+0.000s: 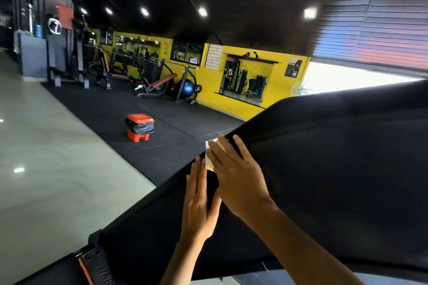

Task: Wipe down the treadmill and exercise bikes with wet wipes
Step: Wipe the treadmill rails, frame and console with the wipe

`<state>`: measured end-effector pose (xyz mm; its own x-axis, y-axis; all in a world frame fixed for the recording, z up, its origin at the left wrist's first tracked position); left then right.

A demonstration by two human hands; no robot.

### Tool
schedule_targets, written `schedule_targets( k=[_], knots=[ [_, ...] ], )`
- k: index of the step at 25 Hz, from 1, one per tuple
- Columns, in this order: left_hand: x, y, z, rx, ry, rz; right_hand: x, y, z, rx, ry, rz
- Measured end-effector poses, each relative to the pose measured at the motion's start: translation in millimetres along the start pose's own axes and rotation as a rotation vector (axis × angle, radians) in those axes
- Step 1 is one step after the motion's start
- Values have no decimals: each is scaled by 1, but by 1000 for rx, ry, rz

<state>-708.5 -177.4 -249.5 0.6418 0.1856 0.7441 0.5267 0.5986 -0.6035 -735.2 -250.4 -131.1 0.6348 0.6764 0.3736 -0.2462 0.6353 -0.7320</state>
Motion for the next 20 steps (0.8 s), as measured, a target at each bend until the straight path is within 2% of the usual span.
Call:
schedule_targets(
  k=[4, 8, 12, 15, 17, 20],
  knots=[
    [-3, -2, -3, 64, -3, 7, -33, -30, -7, 168, -189, -210],
    [-10, -10, -13, -4, -17, 53, -50, -11, -22, 123, -164, -10],
    [-10, -14, -16, 37, -14, 50, -66, -35, -23, 166, -246, -205],
    [-23, -18, -23, 53, 28, 31, -78, -9, -39, 78, -152, -7],
    [-39, -17, -28, 76, 63, 21, -98, -16, -41, 77, -152, 22],
    [-58, -15, -33, 69, 68, 23, -118, -45, -23, 97, -220, -185]
  ],
)
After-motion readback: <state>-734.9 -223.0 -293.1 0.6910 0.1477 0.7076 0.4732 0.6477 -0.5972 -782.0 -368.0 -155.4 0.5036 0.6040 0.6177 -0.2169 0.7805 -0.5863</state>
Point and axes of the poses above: each hand's wrist, its own x-axis towards the middle knuckle, its own z-axis out of the back of the hand, y = z × x, the point moved 4 cm from there along x, towards the middle knuckle, and after that the axes turned 11 degrees about y, right-handed, at the moved point
